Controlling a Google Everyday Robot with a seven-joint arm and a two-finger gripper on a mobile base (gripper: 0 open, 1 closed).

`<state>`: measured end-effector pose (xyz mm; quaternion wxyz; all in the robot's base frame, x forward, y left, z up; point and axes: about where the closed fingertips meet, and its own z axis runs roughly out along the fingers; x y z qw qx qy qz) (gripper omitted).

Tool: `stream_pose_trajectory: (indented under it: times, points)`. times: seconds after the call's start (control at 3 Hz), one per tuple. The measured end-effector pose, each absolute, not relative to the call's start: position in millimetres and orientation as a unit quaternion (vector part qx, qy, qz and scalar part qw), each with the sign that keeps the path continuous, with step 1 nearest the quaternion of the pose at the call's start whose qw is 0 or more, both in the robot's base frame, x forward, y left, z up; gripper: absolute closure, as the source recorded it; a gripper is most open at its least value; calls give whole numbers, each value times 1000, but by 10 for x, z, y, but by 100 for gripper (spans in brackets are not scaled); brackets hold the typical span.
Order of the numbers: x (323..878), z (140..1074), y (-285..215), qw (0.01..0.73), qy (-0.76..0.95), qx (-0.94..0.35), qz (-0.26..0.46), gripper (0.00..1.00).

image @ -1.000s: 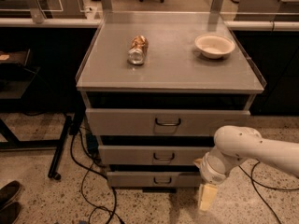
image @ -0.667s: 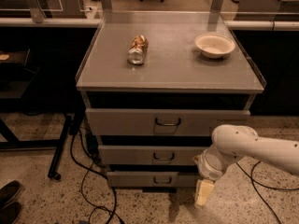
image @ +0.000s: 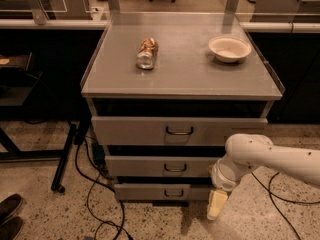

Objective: Open middle drawer

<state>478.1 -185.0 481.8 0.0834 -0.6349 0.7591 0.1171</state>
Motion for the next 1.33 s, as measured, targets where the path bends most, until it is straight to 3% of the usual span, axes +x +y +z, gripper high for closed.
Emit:
stream_pose_trajectory:
  times: [0.33,1.33]
  points:
    - [4694,4770,-1821,92,763,-630,114,0]
    - [5341,4497,-1905,140,809,-566,72,0]
